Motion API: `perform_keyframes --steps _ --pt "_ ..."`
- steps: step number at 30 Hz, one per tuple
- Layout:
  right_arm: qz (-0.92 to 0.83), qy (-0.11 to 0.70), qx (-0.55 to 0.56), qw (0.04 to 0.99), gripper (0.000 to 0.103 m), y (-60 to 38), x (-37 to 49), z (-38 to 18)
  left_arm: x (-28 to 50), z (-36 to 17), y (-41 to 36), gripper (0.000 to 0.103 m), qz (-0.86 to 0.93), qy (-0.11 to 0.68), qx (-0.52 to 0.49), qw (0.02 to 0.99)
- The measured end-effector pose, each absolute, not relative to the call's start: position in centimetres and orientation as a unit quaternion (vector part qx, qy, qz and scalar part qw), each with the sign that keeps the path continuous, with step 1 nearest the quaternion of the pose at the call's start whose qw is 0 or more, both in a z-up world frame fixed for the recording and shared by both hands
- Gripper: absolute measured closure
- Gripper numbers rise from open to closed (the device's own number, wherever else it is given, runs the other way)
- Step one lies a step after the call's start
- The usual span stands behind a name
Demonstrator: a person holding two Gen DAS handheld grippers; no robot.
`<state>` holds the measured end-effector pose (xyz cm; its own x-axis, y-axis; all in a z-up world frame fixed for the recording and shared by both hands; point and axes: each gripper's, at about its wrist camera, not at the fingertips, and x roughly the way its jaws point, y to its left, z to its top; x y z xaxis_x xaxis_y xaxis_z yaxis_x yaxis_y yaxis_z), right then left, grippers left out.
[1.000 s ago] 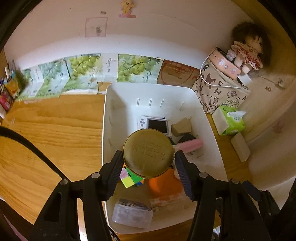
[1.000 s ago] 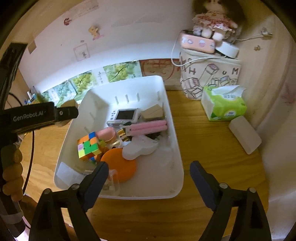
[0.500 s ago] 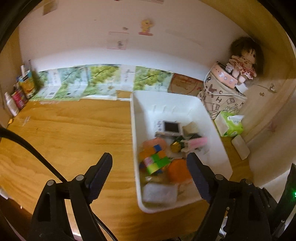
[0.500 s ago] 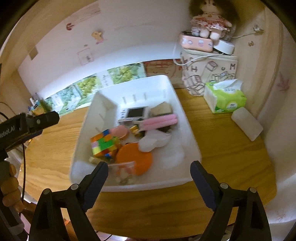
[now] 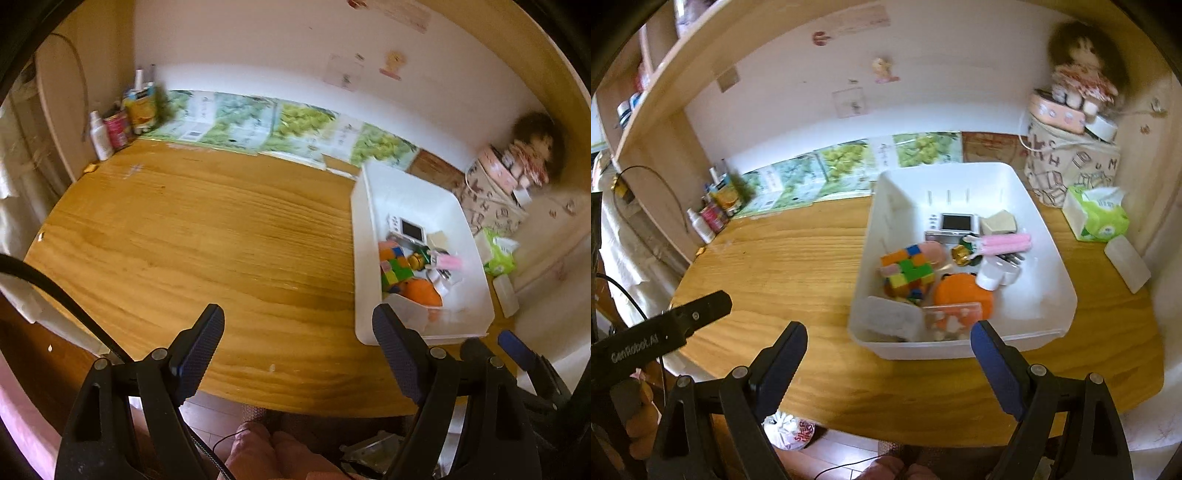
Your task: Organize rigid objects
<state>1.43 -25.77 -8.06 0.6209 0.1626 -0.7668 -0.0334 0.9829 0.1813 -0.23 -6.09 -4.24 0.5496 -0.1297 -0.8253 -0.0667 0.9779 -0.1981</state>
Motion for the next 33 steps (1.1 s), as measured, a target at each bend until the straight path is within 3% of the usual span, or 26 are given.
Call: perform_keyframes --steps 12,19,24,29,31,33 --pt "0.068 0.417 0.086 0.902 0.012 -24.3 -1.3 -4.3 -1.2 -2.2 -6.7 0.018 -0.044 0.466 -0.098 0.878" --pt "0.063 0.433 0.081 0.895 0.012 -23.8 -1.0 -5.4 -1.5 -1.4 -7.6 0.018 -0.042 0.435 -0.067 0.897" --pt "0.043 0.435 0.091 0.895 0.012 -24.5 -0.4 -6.1 -1.7 -1.5 -8.3 0.004 -0.035 0.416 -0.031 0.908" --pt "0.033 0.438 0.086 0.894 0.012 -24.8 -0.1 -6.5 -1.2 -1.0 -7.7 0.001 -0.030 0.400 -0.048 0.915" --pt "0.029 0.433 0.081 0.897 0.000 -24.9 0.1 -6.2 -1.0 -1.0 -7.9 0.001 -0.031 0.400 -0.048 0.915" --pt "0.028 0.426 0.074 0.901 0.000 -24.8 0.1 -5.9 -0.8 -1.0 -8.3 0.001 -0.036 0.402 -0.041 0.914"
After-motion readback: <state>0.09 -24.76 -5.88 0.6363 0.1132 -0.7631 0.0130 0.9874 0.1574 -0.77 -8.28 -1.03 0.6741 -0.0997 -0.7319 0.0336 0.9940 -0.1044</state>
